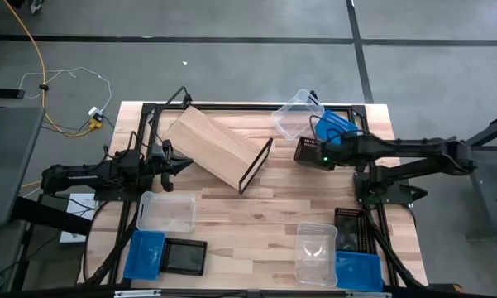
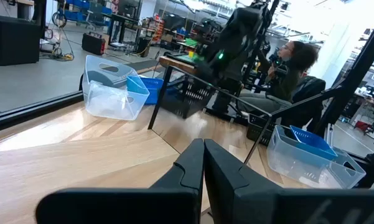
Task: Stack baskets on shelf by color
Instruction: Put the top black bin on the shelf
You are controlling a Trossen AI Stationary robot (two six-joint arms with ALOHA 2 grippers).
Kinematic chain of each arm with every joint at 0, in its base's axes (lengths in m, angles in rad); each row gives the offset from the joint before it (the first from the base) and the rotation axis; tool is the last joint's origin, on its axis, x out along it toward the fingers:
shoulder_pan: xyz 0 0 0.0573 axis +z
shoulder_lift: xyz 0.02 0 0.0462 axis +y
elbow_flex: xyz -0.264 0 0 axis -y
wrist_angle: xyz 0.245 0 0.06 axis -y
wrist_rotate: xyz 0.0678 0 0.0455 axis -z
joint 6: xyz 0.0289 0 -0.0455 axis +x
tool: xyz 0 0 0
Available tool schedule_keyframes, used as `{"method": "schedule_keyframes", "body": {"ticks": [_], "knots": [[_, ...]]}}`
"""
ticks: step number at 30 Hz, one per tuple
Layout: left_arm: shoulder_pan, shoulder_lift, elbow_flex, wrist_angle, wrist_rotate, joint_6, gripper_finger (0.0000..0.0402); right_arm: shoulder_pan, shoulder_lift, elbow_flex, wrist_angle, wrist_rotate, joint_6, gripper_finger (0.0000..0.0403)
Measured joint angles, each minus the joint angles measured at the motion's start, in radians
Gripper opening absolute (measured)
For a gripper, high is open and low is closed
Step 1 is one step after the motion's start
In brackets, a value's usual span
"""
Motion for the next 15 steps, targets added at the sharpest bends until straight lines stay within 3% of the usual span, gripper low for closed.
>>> {"method": "schedule_keyframes", "body": {"ticks": [4, 8, 11, 15], "knots": [[0.000, 0.000, 0.000, 0.000, 0.000, 0.000, 0.0001, 0.037, -0.107, 0.131, -0.021, 0.067, -0.146, 0.0001], [0.000, 0.000, 0.000, 0.000, 0.000, 0.000, 0.0001, 0.025, -0.140, 0.306, 0.118, 0.136, -0.414, 0.0001], [0.000, 0.000, 0.000, 0.000, 0.000, 0.000, 0.0001, -0.029, -0.093, 0.445, 0.239, 0.119, -0.676, 0.0001], [0.000, 0.000, 0.000, 0.000, 0.000, 0.000, 0.0001, -0.118, 0.064, 0.638, 0.305, 0.003, -0.986, 0.0001]]}}
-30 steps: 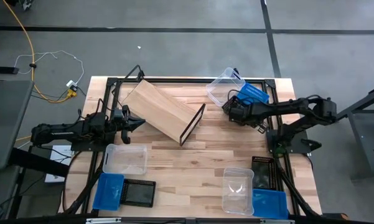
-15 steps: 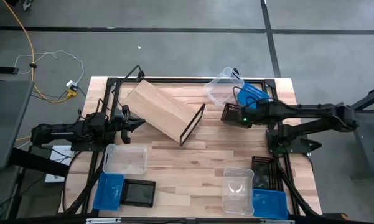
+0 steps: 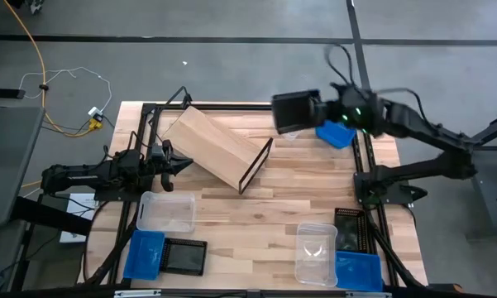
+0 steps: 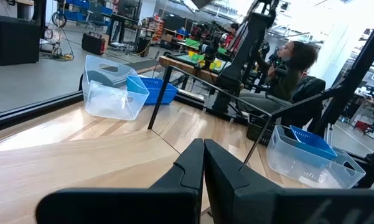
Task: Stack baskets on shelf by color
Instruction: Put the top black bin on the shelf
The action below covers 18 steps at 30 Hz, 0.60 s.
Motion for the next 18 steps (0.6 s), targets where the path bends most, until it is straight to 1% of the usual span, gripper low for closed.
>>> {"method": "schedule_keyframes", "body": {"ticks": [4, 9, 14, 18], "knots": [[0.000, 0.000, 0.000, 0.000, 0.000, 0.000, 0.0001, -0.066, 0.217, 0.188, -0.001, -0.163, -0.239, 0.0000], [0.000, 0.000, 0.000, 0.000, 0.000, 0.000, 0.0001, -0.104, 0.488, 0.424, 0.015, -0.391, -0.451, 0.0000], [0.000, 0.000, 0.000, 0.000, 0.000, 0.000, 0.0001, -0.112, 0.742, 0.655, -0.020, -0.542, -0.540, 0.0000], [0.000, 0.000, 0.000, 0.000, 0.000, 0.000, 0.0001, -0.112, 0.920, 0.813, -0.112, -0.640, -0.554, 0.0000]]}}
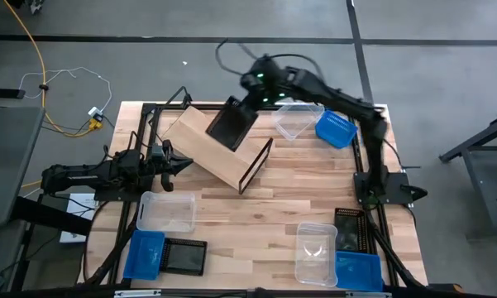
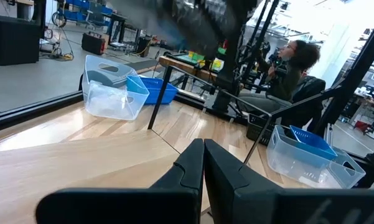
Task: Stack baskets on shelf by color
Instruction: Put the top black bin on the shelf
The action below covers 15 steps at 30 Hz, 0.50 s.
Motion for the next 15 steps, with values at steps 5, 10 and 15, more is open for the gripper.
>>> {"method": "schedule_keyframes", "body": {"ticks": [5, 10, 15], "knots": [[0.000, 0.000, 0.000, 0.000, 0.000, 0.000, 0.0001, 0.000, 0.174, 0.141, -0.135, -0.023, 0.041, 0.0000], [0.000, 0.000, 0.000, 0.000, 0.000, 0.000, 0.0001, 0.002, 0.280, 0.185, -0.246, -0.036, 0.078, 0.0000], [0.000, 0.000, 0.000, 0.000, 0.000, 0.000, 0.0001, 0.011, 0.324, 0.186, -0.301, -0.023, 0.080, 0.0000]]}}
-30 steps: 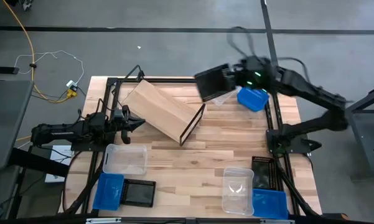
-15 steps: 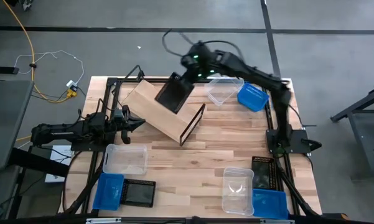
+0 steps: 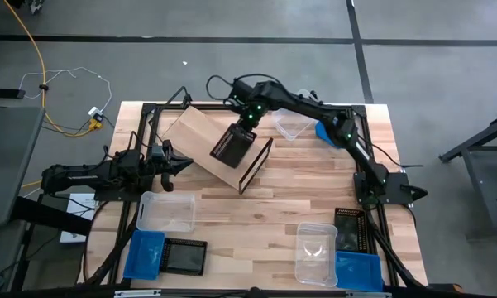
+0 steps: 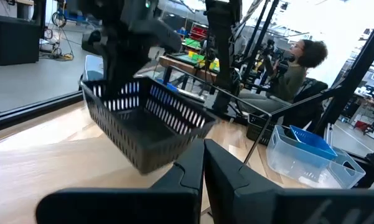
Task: Stack baskets on shelf by color
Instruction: Put the top black bin on the shelf
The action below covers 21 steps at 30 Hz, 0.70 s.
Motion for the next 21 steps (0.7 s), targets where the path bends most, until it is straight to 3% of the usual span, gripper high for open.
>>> {"method": "schedule_keyframes", "body": {"ticks": [10, 21], "knots": [[0.000, 0.000, 0.000, 0.000, 0.000, 0.000, 0.0001, 0.048, 0.012, -0.016, -0.039, 0.162, 0.062, 0.0000], [0.000, 0.000, 0.000, 0.000, 0.000, 0.000, 0.0001, 0.064, 0.017, -0.016, -0.068, 0.205, 0.112, 0.0000]]}}
